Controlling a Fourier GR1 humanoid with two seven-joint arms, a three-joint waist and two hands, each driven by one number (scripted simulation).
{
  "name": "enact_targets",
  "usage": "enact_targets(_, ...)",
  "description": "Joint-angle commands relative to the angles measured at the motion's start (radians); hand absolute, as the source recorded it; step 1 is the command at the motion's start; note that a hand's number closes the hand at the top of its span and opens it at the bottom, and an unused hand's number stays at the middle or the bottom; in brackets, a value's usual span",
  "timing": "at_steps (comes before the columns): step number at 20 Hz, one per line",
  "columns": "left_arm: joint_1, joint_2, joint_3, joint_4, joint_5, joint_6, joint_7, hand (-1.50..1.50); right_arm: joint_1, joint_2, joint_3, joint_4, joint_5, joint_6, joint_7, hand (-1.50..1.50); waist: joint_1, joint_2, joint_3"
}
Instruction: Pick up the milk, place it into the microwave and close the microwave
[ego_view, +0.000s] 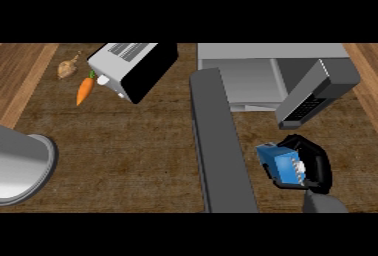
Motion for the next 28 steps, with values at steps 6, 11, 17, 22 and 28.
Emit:
enact_targets(6,0.053,0.025,-0.013,-0.006,0.017,-0.015,-0.058,-1.50,0.068,0.086,0.085,-0.301,-0.017,-0.079,0.191,1.50,0.020,0.006,0.001)
enact_targets(11,0.074,0.071,0.028,-0.025,0.062,-0.051,-0.061,-1.50,-0.093,0.102,0.138,-0.156,0.085,-0.249,0.209,1.50,0.035,0.009,0.002)
enact_targets(17,-0.005,0.068,0.082,0.034,0.105,-0.048,-0.025,-1.50,-0.247,0.103,0.140,-0.022,0.061,-0.314,0.254,1.50,0.032,0.010,0.002)
enact_targets(22,-0.002,0.078,0.092,0.072,0.103,-0.069,-0.060,-1.50,-0.341,0.102,0.114,0.170,0.130,-0.416,0.245,1.50,0.038,0.012,0.002)
enact_targets(28,-0.034,0.071,0.093,0.046,0.119,-0.050,-0.003,-1.50,-0.558,0.090,-0.013,0.497,0.051,-0.388,0.146,1.50,0.051,0.020,0.003)
